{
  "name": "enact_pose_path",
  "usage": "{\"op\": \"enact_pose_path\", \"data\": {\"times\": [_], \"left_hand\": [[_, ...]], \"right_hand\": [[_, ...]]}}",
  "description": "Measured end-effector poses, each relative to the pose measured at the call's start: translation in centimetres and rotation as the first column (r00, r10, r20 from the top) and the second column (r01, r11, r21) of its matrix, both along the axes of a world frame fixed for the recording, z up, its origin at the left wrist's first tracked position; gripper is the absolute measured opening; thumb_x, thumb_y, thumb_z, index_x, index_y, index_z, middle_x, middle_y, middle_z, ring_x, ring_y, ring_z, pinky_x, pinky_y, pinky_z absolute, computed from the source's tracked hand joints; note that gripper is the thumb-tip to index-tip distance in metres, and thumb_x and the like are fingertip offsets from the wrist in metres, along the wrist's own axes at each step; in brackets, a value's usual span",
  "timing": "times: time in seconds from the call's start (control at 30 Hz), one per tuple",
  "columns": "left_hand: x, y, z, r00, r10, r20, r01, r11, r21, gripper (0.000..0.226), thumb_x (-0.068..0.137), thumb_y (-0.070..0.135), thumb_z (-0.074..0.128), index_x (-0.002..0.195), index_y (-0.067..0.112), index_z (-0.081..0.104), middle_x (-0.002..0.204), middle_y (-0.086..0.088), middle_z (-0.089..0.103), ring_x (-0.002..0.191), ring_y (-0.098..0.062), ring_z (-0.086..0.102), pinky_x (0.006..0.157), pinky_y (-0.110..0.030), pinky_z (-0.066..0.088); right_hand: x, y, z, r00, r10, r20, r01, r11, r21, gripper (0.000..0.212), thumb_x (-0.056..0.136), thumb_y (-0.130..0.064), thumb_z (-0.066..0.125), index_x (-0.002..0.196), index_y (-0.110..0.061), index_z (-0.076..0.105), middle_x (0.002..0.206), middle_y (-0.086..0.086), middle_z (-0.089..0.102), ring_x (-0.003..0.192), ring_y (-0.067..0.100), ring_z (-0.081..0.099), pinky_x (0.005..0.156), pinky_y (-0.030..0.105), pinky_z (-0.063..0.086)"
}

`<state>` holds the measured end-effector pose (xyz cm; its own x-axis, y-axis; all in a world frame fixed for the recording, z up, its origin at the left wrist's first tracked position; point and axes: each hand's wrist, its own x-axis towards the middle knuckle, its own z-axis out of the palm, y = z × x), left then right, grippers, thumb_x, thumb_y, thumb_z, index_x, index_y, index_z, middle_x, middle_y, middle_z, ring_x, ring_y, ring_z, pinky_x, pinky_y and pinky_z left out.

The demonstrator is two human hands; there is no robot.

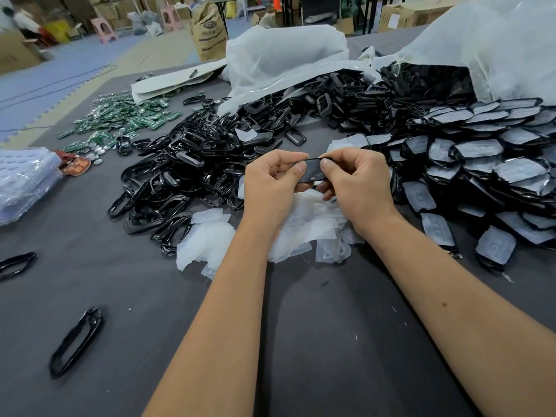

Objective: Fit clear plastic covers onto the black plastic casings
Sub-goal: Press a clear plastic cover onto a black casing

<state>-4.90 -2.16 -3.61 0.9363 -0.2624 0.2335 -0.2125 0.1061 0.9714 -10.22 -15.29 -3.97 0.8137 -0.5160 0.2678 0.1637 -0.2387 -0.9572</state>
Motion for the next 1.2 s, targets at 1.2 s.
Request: {"op": "enact_pose_path", "data": {"times": [1.2], "left_hand": [[0.8, 1.8, 1.5, 0.873, -0.149, -0.465, -0.037, 0.929, -0.368, 0.033, 0.102, 0.026, 0.062, 0.098, -0.006, 0.068, 0.076, -0.011, 0.070, 0.060, -0.013, 0.067, 0.054, -0.015, 0.053]], "right_hand": [[-0.4, 0.4, 0.1, 0.994, 0.072, 0.086, -0.023, 0.880, -0.475, 0.014, 0.088, -0.014, 0.083, 0.101, -0.014, 0.083, 0.107, 0.002, 0.064, 0.109, 0.021, 0.057, 0.082, 0.034, 0.053]]}}
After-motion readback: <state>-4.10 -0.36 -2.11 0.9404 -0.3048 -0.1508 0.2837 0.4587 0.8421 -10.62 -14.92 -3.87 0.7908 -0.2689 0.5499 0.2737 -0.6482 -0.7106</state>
